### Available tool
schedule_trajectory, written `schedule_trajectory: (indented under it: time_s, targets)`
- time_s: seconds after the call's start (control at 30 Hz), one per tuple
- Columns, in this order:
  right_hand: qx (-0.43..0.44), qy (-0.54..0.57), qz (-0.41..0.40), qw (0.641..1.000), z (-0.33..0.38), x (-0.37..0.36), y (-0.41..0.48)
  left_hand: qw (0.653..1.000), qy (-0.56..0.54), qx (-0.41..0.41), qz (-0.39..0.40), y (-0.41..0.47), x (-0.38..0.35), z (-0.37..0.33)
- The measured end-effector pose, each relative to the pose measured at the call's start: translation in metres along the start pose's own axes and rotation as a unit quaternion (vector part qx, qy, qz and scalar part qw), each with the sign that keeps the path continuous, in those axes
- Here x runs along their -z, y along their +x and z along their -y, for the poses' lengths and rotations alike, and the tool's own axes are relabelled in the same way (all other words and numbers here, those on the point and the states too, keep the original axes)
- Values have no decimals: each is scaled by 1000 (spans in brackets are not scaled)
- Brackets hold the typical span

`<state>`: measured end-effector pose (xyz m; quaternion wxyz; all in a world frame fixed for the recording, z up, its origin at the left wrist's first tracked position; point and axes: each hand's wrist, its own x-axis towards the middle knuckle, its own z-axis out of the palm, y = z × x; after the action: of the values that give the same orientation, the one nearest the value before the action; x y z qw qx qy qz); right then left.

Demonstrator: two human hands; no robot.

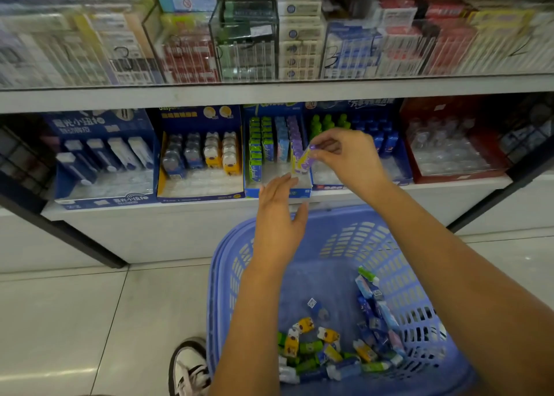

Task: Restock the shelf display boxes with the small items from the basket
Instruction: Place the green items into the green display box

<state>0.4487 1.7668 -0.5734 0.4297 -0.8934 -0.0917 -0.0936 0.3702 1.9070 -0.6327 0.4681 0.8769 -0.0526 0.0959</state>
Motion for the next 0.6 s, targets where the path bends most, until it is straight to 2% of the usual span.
schedule_trajectory:
  time_s: [0.07, 0.17, 0.43, 0.6]
  targets:
    - [30, -60, 27, 997, -1, -4, 7, 999, 38, 10, 25, -1, -1, 4]
    - [33, -72, 38, 996, -3, -6, 14, 998, 56, 11, 38, -4, -4, 8]
    - [94, -143, 127, 977, 5, -5, 24, 996, 82, 15, 19, 1, -8, 12]
    - [95, -181, 162, 965, 7, -10, 24, 996, 86, 19, 11, 2, -11, 11]
